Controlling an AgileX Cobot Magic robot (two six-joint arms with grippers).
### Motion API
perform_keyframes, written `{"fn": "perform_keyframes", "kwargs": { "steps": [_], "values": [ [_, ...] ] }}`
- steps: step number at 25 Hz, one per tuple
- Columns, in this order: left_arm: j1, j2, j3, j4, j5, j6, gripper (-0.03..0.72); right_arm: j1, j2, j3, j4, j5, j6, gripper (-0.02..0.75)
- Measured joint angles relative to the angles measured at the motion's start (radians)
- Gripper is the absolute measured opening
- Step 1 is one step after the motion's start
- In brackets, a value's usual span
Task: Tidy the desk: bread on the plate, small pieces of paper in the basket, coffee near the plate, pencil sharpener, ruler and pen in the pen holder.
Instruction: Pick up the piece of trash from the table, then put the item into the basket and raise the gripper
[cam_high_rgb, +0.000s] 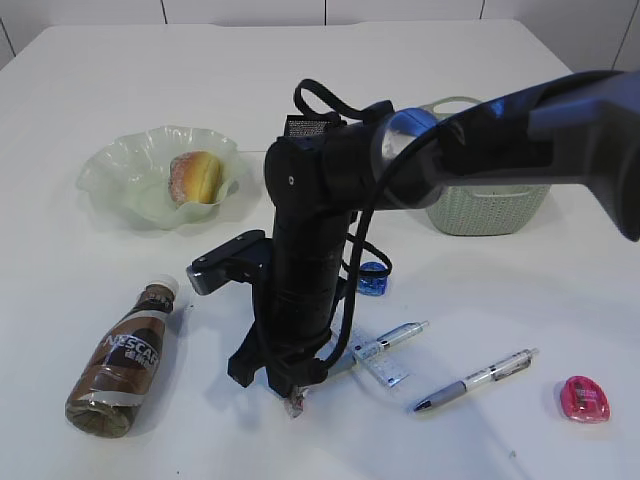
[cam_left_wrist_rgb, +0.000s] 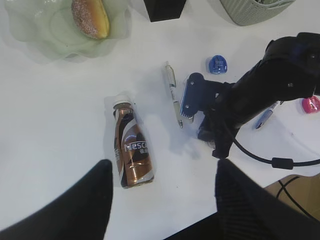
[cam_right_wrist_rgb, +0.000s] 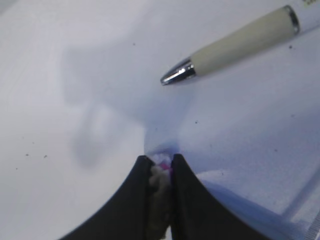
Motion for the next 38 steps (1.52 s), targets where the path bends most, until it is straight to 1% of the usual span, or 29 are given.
{"fn": "perform_keyframes", "kwargs": {
  "steps": [6, 11, 13, 14, 16, 18, 19, 21, 22, 25, 30, 31, 32, 35, 36, 38],
  "values": [
    [0.0, 0.0, 0.0, 0.0, 0.0, 0.0, 0.456, 0.0, 0.006, -0.122, -0.034, 0.117, 0.032, 0.085],
    [0.0, 0.0, 0.0, 0.0, 0.0, 0.0, 0.456, 0.0, 0.006, -0.225, -0.038, 0.197, 0.059, 0.083],
    [0.0, 0.0, 0.0, 0.0, 0.0, 0.0, 0.456, 0.0, 0.006, -0.239, -0.04, 0.203, 0.063, 0.083],
    [0.0, 0.0, 0.0, 0.0, 0.0, 0.0, 0.456, 0.0, 0.006, -0.289, -0.048, 0.211, 0.086, 0.083],
    [0.0, 0.0, 0.0, 0.0, 0.0, 0.0, 0.456, 0.0, 0.008, -0.339, -0.069, 0.213, 0.116, 0.083],
    [0.0, 0.0, 0.0, 0.0, 0.0, 0.0, 0.456, 0.0, 0.008, -0.364, -0.085, 0.214, 0.131, 0.082],
    [0.0, 0.0, 0.0, 0.0, 0.0, 0.0, 0.456, 0.0, 0.008, -0.419, -0.114, 0.216, 0.161, 0.078],
    [0.0, 0.0, 0.0, 0.0, 0.0, 0.0, 0.456, 0.0, 0.008, -0.444, -0.126, 0.218, 0.171, 0.076],
    [0.0, 0.0, 0.0, 0.0, 0.0, 0.0, 0.456, 0.0, 0.008, -0.495, -0.16, 0.218, 0.204, 0.074],
    [0.0, 0.0, 0.0, 0.0, 0.0, 0.0, 0.456, -0.013, 0.008, -0.532, -0.197, 0.22, 0.249, 0.073],
    [0.0, 0.0, 0.0, 0.0, 0.0, 0.0, 0.456, -0.021, 0.008, -0.538, -0.205, 0.223, 0.264, 0.073],
    [0.0, 0.0, 0.0, 0.0, 0.0, 0.0, 0.456, -0.079, 0.008, -0.563, -0.216, 0.231, 0.287, 0.072],
    [0.0, 0.0, 0.0, 0.0, 0.0, 0.0, 0.456, -0.079, 0.008, -0.563, -0.216, 0.231, 0.287, 0.072],
    [0.0, 0.0, 0.0, 0.0, 0.0, 0.0, 0.456, -0.152, 0.008, -0.611, -0.22, 0.235, 0.299, 0.071],
    [0.0, 0.0, 0.0, 0.0, 0.0, 0.0, 0.456, -0.152, 0.008, -0.611, -0.22, 0.237, 0.302, 0.071],
    [0.0, 0.0, 0.0, 0.0, 0.0, 0.0, 0.456, -0.212, 0.008, -0.653, -0.22, 0.237, 0.309, 0.071]
  ]
}}
